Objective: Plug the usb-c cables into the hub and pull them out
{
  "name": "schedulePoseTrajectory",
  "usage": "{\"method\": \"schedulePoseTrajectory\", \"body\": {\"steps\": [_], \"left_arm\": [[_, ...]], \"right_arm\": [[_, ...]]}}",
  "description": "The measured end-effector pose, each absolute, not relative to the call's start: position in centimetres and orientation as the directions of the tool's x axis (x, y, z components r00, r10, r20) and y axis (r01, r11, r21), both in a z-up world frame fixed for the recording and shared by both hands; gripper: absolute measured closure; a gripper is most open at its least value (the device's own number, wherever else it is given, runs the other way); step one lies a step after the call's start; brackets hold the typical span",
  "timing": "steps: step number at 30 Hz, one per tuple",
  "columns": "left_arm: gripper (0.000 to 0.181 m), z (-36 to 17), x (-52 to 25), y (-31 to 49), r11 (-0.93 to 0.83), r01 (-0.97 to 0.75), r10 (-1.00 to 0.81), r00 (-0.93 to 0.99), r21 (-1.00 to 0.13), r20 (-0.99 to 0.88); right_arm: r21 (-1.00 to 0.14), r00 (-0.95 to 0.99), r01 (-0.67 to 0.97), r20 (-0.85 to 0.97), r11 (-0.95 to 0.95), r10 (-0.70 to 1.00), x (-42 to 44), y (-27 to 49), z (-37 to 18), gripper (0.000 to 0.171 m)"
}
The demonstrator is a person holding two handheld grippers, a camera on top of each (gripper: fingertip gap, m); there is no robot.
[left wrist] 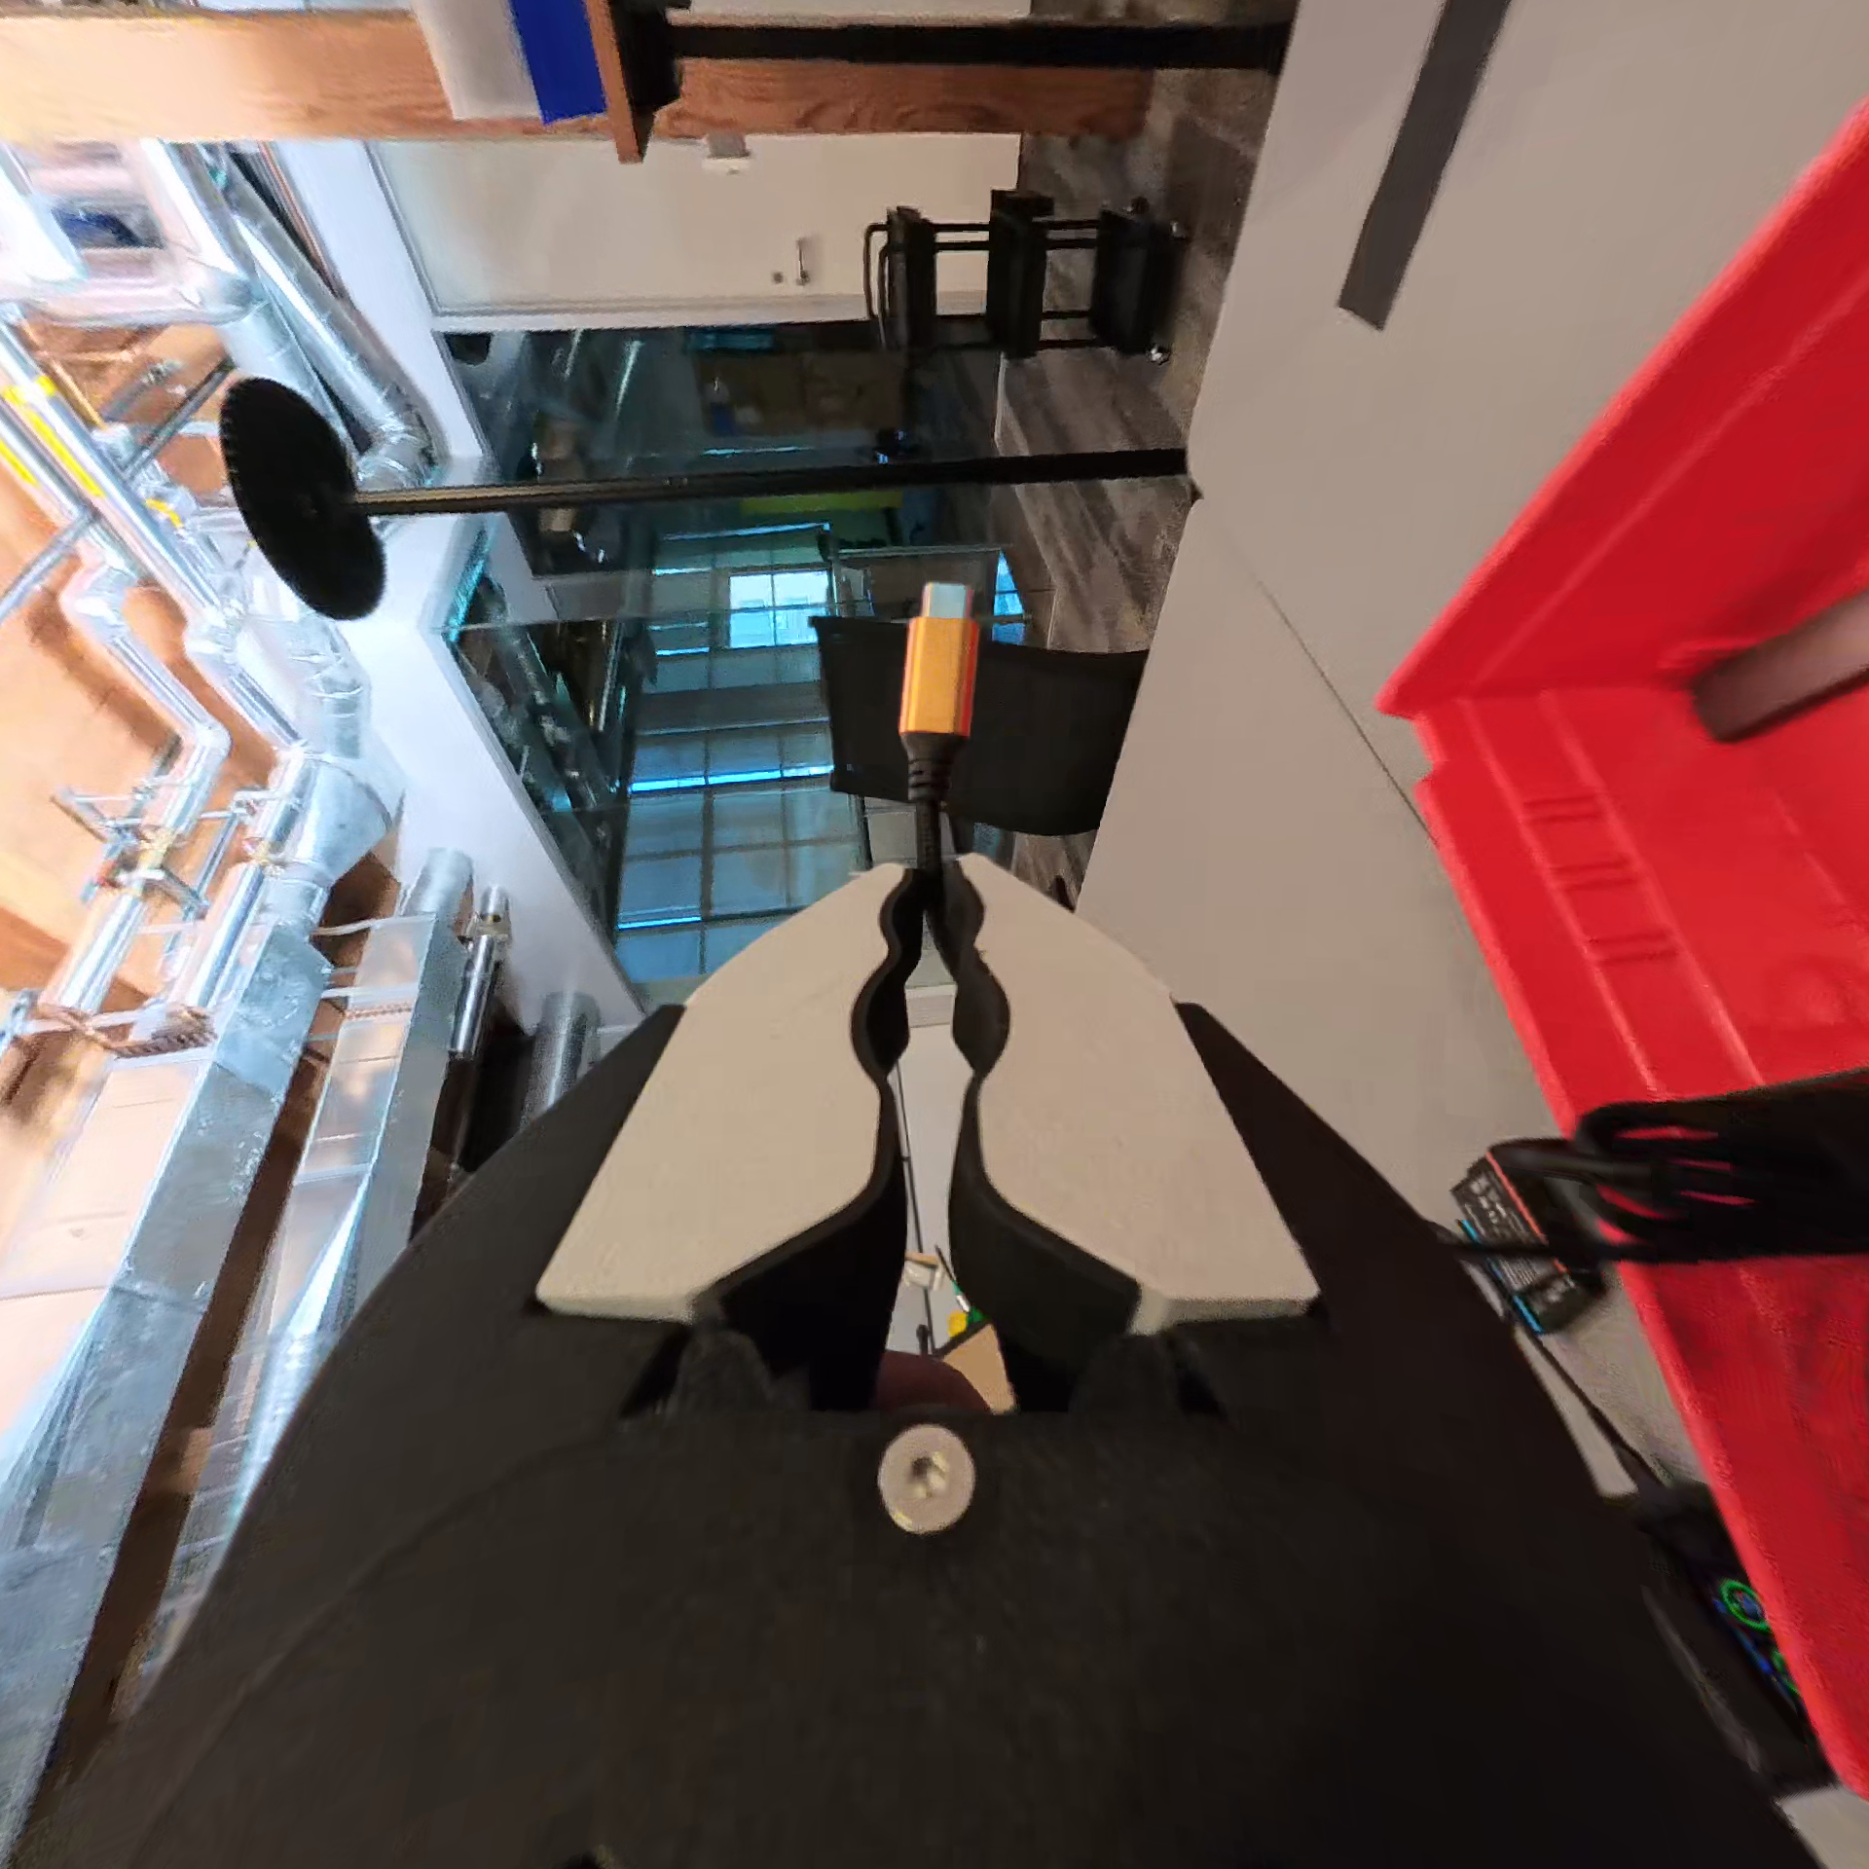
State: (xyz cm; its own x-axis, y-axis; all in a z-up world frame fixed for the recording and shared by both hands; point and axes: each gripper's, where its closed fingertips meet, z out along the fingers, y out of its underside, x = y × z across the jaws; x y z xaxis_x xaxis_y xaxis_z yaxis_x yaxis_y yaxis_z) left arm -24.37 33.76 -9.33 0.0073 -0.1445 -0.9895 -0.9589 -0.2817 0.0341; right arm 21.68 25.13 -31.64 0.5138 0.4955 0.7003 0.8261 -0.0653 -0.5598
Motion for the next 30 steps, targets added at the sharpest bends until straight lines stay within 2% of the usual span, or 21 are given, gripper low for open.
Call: {"method": "schedulePoseTrajectory", "body": {"steps": [2,5,9,18,23,30], "left_arm": [[0.178,-8.2,-24.5,33.8,-0.273,-0.961,-0.114,-0.001,0.032,-0.993],[0.178,-8.8,-25.0,33.8,-0.284,-0.957,-0.13,-0.025,0.061,-0.991],[0.178,-9.1,-26.3,33.7,-0.317,-0.948,-0.126,-0.004,0.044,-0.992],[0.178,-2.9,-28.9,34.0,-0.361,-0.931,0.019,0.043,-0.047,-0.999],[0.178,-1.6,-30.3,34.7,-0.37,-0.923,0.04,0.095,-0.104,-0.995],[0.178,1.1,-26.4,34.8,-0.275,-0.947,0.072,0.154,-0.168,-0.985]], "right_arm": [[-0.565,0.518,0.823,0.699,-0.065,0.493,21.6,25.2,-31.6,0.165],[-0.568,0.521,0.82,0.696,-0.065,0.493,21.5,25.2,-31.7,0.165],[-0.564,0.515,0.824,0.698,-0.062,0.497,21.5,25.0,-31.7,0.165],[-0.557,0.511,0.828,0.703,-0.064,0.495,21.5,25.1,-31.8,0.165],[-0.548,0.503,0.834,0.708,-0.064,0.496,21.5,25.0,-31.9,0.165],[-0.538,0.494,0.841,0.713,-0.064,0.497,21.5,24.9,-32.1,0.165]]}}
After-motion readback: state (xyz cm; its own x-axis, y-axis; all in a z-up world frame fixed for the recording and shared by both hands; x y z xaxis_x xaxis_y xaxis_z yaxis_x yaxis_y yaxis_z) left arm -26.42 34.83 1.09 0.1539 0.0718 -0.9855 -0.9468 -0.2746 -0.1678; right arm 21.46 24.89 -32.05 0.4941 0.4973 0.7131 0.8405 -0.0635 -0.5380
